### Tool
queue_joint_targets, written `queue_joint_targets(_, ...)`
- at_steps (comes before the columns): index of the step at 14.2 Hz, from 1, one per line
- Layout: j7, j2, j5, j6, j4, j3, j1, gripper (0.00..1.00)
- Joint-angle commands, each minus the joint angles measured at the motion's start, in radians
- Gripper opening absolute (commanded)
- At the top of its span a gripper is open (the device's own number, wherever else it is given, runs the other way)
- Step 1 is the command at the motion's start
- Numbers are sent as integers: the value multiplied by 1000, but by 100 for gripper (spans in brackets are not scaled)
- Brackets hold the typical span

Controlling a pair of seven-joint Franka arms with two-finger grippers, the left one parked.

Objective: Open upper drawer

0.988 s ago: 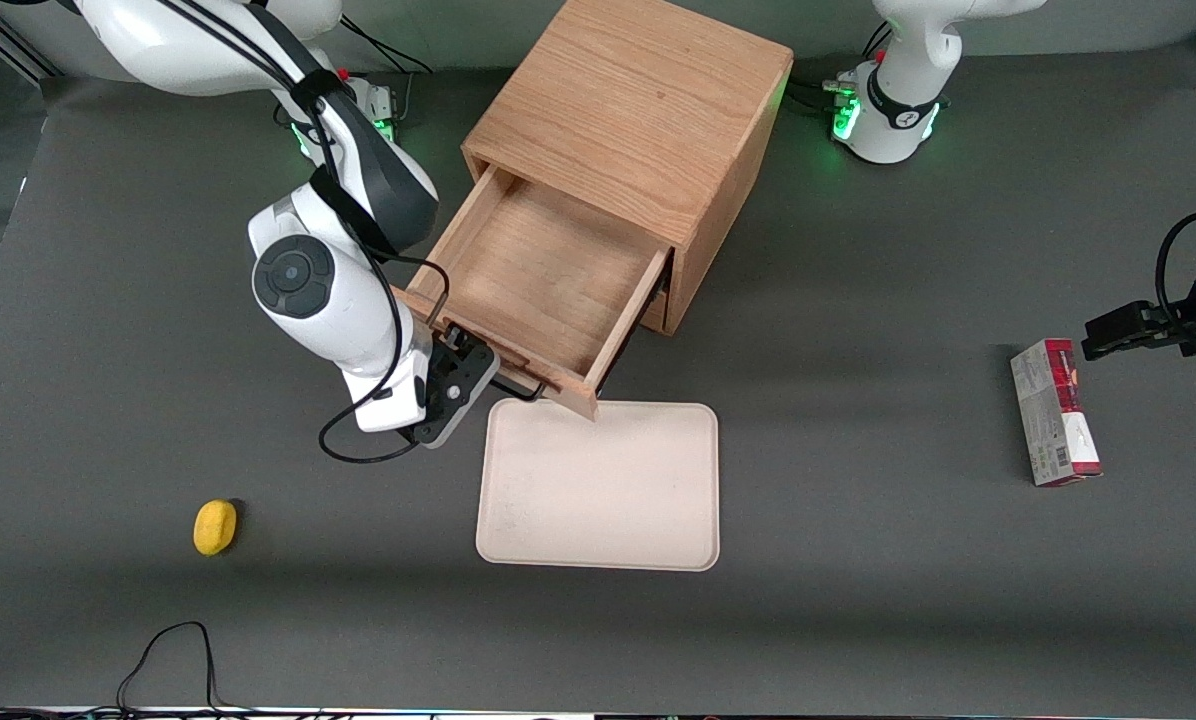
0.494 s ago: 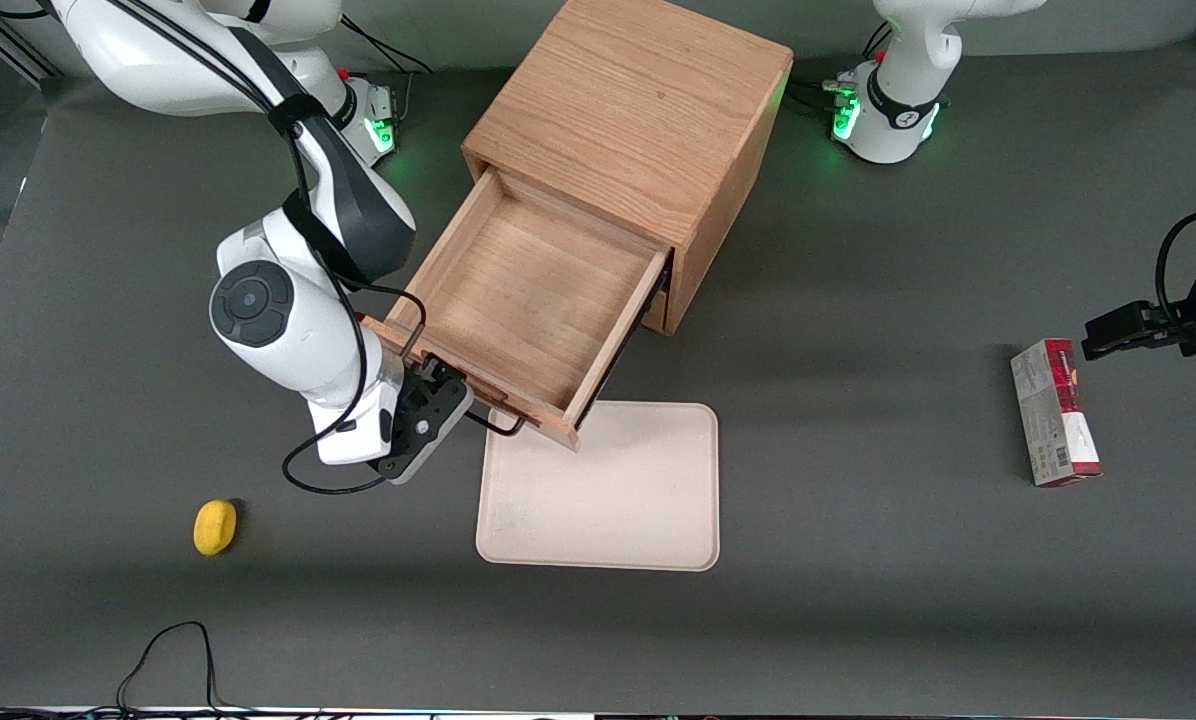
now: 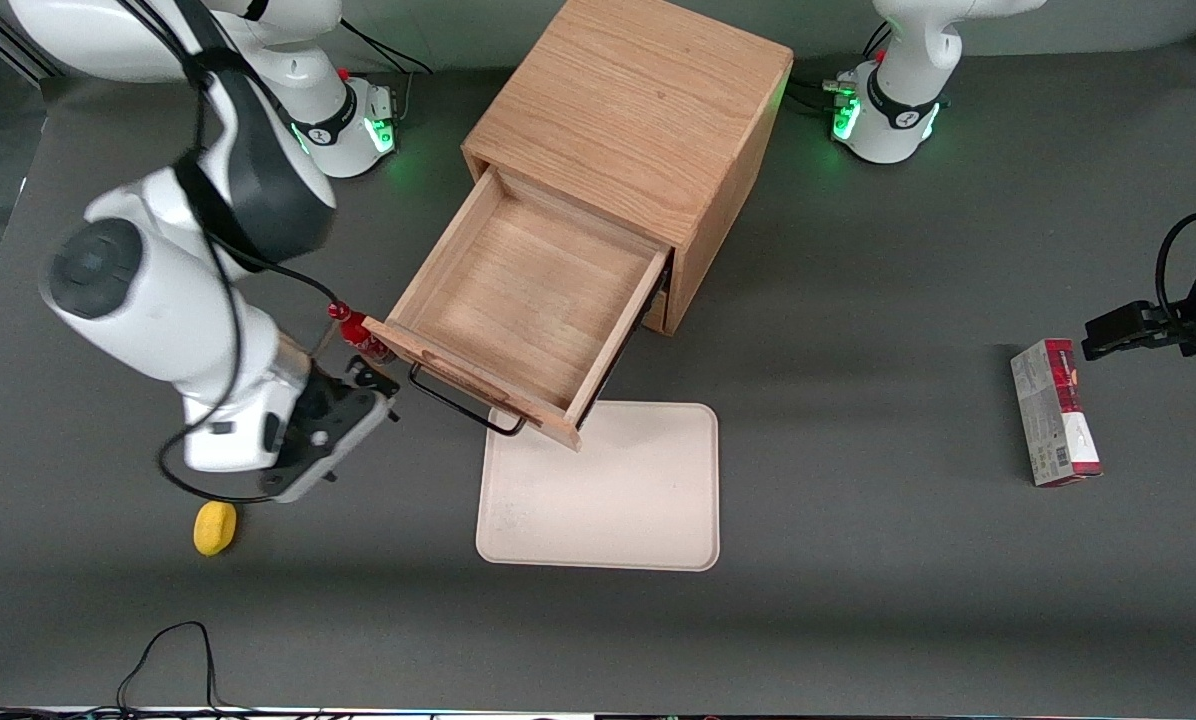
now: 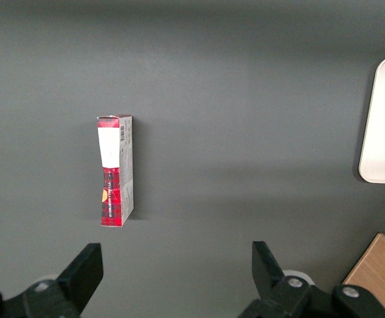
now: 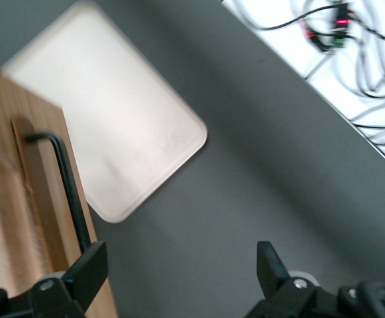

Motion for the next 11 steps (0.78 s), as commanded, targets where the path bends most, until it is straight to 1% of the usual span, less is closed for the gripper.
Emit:
queue_joint_targets(1,65,-163,83,-96,-111,-103,2,100)
queue_joint_targets(2,88,-222,83,-107,-169,-125,2,100)
queue_joint_targets(3,148,-296,83,-107,-256,-165,4,100)
queue_joint_targets(5,339,-457,83,-71,-456,-206,2,100)
queue_joint_targets(6,384,-508,83,-89,-502,-226,4,100)
queue_joint_targets(9,465,-602,74,-219,-542,-248,-8,100)
queue_joint_targets(11,463,-622,73,-256,-542,-275,-12,100)
